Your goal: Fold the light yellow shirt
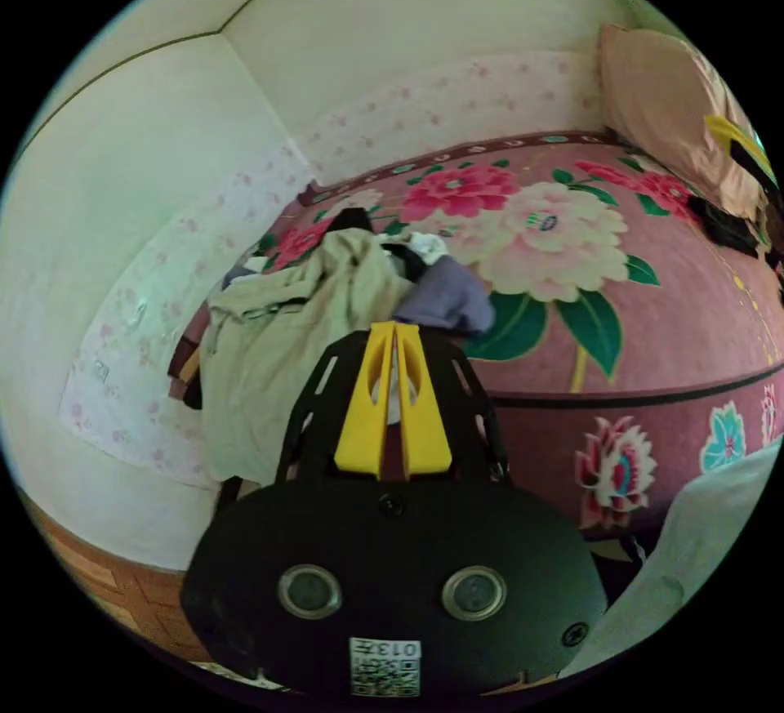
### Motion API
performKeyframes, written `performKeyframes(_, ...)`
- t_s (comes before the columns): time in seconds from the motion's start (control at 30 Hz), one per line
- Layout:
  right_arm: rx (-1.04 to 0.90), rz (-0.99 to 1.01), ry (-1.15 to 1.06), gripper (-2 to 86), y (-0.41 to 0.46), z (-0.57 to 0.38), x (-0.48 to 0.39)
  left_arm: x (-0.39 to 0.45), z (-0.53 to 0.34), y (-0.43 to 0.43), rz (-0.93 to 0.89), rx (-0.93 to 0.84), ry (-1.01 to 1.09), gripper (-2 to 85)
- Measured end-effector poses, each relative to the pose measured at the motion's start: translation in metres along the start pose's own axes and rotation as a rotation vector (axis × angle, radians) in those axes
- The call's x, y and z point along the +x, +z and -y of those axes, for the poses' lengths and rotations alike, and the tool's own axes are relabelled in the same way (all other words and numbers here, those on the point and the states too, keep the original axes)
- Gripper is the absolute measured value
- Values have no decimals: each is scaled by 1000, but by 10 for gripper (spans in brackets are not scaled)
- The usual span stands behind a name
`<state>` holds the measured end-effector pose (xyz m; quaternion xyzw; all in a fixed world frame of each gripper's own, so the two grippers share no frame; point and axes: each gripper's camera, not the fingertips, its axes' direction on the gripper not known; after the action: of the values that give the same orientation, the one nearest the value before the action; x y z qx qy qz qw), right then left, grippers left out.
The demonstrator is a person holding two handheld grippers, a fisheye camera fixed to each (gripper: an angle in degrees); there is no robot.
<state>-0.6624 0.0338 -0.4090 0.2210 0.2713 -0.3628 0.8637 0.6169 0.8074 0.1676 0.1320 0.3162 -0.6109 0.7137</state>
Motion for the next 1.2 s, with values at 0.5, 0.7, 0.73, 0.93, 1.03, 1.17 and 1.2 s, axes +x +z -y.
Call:
performKeyframes(0.5, -408, 412, 87, 122, 348, 237, 2, -394, 18, 228, -224, -170, -432, 176)
performKeyframes(0.7, -575, 399, 2, 132, 462, 287, 32, -471, 15, 299, -503, -160, -637, 180)
performKeyframes(0.73, -573, 386, -3, 134, 468, 291, 36, -476, 14, 303, -505, -162, -649, 176)
performKeyframes(0.93, -599, 350, 19, 151, 534, 322, 83, -512, -32, 317, -476, -164, -701, 95)
performKeyframes(1.03, -679, 345, 24, 154, 568, 314, 100, -533, -59, 315, -522, -137, -753, 67)
performKeyframes(1.17, -924, 524, 63, 40, 588, 274, 106, -550, -84, 276, -563, -36, -726, 42)
performKeyframes(1.2, -888, 509, 59, 31, 568, 271, 109, -553, -94, 255, -586, 20, -721, 38)
